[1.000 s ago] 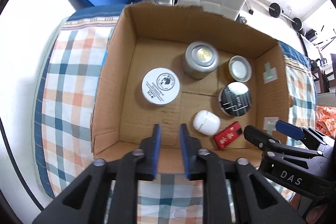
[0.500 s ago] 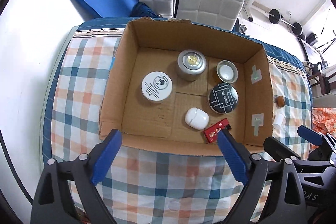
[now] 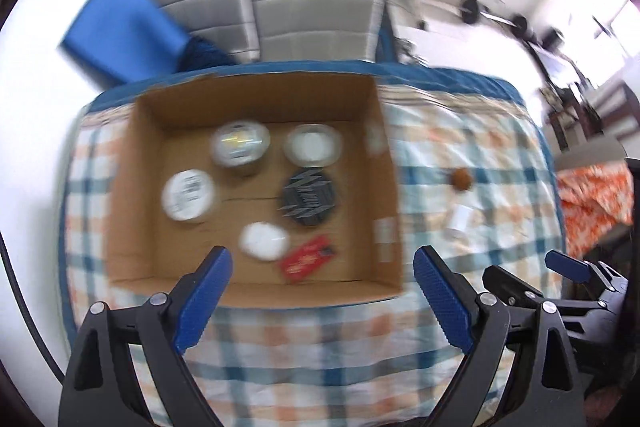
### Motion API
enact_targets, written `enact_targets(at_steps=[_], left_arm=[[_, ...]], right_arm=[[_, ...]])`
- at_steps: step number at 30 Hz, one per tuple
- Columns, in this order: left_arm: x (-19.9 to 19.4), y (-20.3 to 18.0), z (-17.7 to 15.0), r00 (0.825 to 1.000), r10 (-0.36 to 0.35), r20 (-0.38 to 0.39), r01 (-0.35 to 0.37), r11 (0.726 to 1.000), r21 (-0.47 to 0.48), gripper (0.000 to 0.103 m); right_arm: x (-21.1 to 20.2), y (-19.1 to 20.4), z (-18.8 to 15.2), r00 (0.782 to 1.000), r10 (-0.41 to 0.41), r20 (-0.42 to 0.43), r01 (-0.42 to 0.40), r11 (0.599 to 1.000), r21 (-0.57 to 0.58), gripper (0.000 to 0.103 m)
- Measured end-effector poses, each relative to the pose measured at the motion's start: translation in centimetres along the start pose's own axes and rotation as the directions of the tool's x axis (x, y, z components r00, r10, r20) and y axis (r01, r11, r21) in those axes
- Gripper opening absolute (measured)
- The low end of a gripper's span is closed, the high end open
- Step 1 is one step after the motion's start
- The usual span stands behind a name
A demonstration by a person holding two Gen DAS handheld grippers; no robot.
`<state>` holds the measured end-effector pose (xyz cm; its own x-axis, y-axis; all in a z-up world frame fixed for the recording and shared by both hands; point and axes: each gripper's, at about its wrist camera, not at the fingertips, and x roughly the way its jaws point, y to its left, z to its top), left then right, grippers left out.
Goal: Organize rigid objects
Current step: 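Grasp the small white cylinder with the left gripper, then grasp the walnut with the right gripper while the left holds the white cylinder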
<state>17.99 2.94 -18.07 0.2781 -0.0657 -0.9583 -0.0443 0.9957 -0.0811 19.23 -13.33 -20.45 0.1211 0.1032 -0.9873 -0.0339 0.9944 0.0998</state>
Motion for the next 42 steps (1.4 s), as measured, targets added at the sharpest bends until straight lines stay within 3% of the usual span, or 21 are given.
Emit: enact_targets(at_steps=[5,9,13,16,21,23,24,25,29,36,42], left_arm=[[4.1,-8.0,1.0,0.999,-0.016,-0.029,0.019,0.992,0.123,0.093],[8.6,-13.0,1.4,0.993,-0.039,-0.107,0.057,0.983,0.175,0.092],[13.4,-16.7,1.5,0.983,-0.021,-0.183,0.060,0.975,0.213,0.078],[17.0,-18.4,1.2,0.970,0.007,-0.243,0.052,0.971,0.235,0.076],[21.9,-19.5,0.7,0.946,0.049,-0.319,0.035,0.967,0.254,0.076],[23.3,-19.4,0.6,0.937,0.054,-0.344,0.035,0.968,0.247,0.058],[23.7,-19.3,0.6,0.931,0.048,-0.361,0.043,0.970,0.240,0.037],[24.1,-19.2,0.5,0.925,0.042,-0.377,0.051,0.971,0.232,0.030],[23.6,-18.3,1.1,0.934,0.011,-0.358,0.063,0.979,0.193,0.029],[22.0,-14.8,3.5,0.974,0.032,-0.225,-0.026,0.999,0.030,0.029],[22.7,-13.2,3.9,0.976,0.079,-0.203,-0.092,0.994,-0.054,0.029]], right_arm=[[1.7,-9.3,-0.2,0.997,-0.061,-0.041,0.066,0.989,0.132,0.103],[3.5,-15.4,-0.3,0.993,-0.094,-0.076,0.107,0.976,0.189,0.103],[6.1,-19.3,0.4,0.991,-0.081,-0.110,0.104,0.970,0.221,0.103],[8.6,-20.8,1.2,0.987,-0.083,-0.138,0.112,0.969,0.220,0.103],[12.0,-21.6,2.2,0.981,-0.073,-0.177,0.108,0.974,0.201,0.103],[13.0,-21.6,2.5,0.978,-0.072,-0.193,0.109,0.976,0.187,0.103],[13.4,-21.6,2.6,0.978,-0.069,-0.197,0.106,0.977,0.184,0.103],[13.8,-21.5,2.8,0.977,-0.066,-0.203,0.104,0.979,0.178,0.103],[14.3,-21.1,3.5,0.977,-0.052,-0.206,0.086,0.984,0.158,0.103],[14.2,-18.5,6.8,0.986,0.056,-0.160,-0.037,0.992,0.119,0.103],[15.8,-16.2,10.5,0.976,0.159,-0.147,-0.145,0.985,0.098,0.079]])
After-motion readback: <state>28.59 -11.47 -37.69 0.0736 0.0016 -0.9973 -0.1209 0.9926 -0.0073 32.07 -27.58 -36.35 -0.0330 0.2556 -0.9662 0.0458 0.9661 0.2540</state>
